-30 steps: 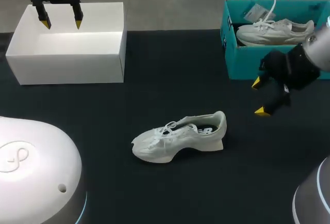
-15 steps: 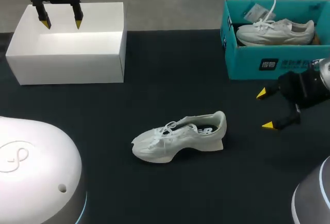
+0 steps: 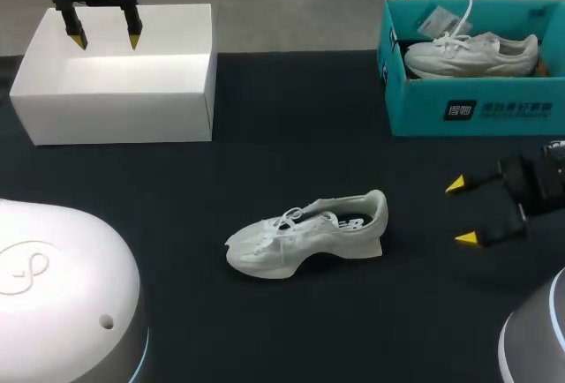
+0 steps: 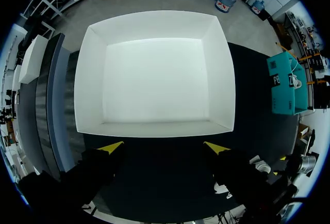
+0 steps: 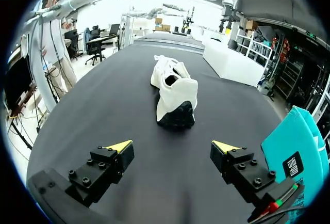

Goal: Take the shoe out of the shoebox, open the shoe tongue, remove and reinsert the insole, then place the shoe into the shoebox

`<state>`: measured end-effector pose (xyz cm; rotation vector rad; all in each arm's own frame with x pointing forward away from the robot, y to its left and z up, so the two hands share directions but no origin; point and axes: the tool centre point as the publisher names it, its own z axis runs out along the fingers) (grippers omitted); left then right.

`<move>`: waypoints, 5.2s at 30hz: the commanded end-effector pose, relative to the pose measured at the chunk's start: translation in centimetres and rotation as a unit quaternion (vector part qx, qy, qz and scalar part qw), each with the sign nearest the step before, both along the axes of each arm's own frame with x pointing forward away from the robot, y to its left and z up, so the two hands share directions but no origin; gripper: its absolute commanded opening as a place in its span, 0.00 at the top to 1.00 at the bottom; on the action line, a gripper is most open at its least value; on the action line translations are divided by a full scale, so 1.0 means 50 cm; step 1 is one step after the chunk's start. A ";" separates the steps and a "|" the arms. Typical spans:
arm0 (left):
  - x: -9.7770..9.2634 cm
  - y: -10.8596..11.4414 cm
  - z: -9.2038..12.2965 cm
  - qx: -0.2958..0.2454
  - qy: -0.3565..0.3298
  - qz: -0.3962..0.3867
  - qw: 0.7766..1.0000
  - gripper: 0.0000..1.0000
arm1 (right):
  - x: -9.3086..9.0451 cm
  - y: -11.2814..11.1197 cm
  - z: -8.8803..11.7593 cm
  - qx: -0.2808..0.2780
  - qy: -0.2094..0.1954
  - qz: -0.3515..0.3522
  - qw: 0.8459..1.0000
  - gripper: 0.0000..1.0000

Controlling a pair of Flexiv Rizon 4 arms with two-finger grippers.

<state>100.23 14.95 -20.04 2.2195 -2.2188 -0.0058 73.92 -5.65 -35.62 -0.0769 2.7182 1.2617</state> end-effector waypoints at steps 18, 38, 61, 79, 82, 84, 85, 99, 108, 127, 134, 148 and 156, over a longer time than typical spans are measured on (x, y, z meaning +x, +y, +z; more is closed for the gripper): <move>-0.001 0.001 0.000 0.000 -0.001 0.000 1.000 0.00 | 0.014 -0.002 -0.033 0.016 0.032 -0.026 0.999 0.00; -0.001 0.001 0.000 0.000 -0.001 0.000 1.000 0.00 | 0.014 -0.003 -0.041 0.037 0.022 -0.044 0.998 0.00; -0.001 0.001 0.000 0.000 -0.001 0.000 1.000 0.00 | 0.015 0.008 -0.051 0.041 0.028 -0.052 0.997 0.00; -0.001 0.001 0.000 0.000 -0.001 0.000 1.000 0.00 | 0.078 0.096 -0.086 0.065 0.041 0.026 0.997 0.00; -0.001 0.001 0.000 0.000 -0.001 0.000 1.000 0.00 | 0.079 0.113 -0.086 0.065 0.041 0.032 0.997 0.00; -0.001 0.001 0.000 0.000 -0.001 0.000 1.000 0.00 | 0.077 0.122 -0.086 0.066 0.040 0.035 0.996 0.00; -0.001 0.001 0.000 0.000 -0.001 0.000 1.000 0.00 | 0.077 0.127 -0.086 0.067 0.039 0.036 0.996 0.00; -0.001 0.001 0.000 0.000 -0.001 0.000 1.000 0.00 | 0.069 0.198 -0.107 0.094 0.053 0.067 0.992 0.00; -0.001 0.001 0.000 0.000 -0.001 0.000 1.000 0.00 | 0.085 0.223 -0.112 0.096 0.055 0.083 0.990 0.00; -0.001 0.001 0.000 0.000 -0.001 0.000 1.000 0.00 | 0.068 0.270 -0.120 0.112 0.067 0.096 0.987 0.00; -0.001 0.001 0.000 0.000 -0.001 0.000 1.000 0.00 | 0.067 0.283 -0.120 0.118 0.075 0.100 0.985 0.00; -0.001 0.001 0.000 0.000 -0.001 0.000 1.000 0.00 | 0.045 0.316 -0.127 0.129 0.095 0.106 0.981 0.00; -0.001 0.001 0.000 0.000 -0.001 0.000 1.000 0.00 | 0.043 0.319 -0.147 0.122 0.104 0.096 0.982 0.00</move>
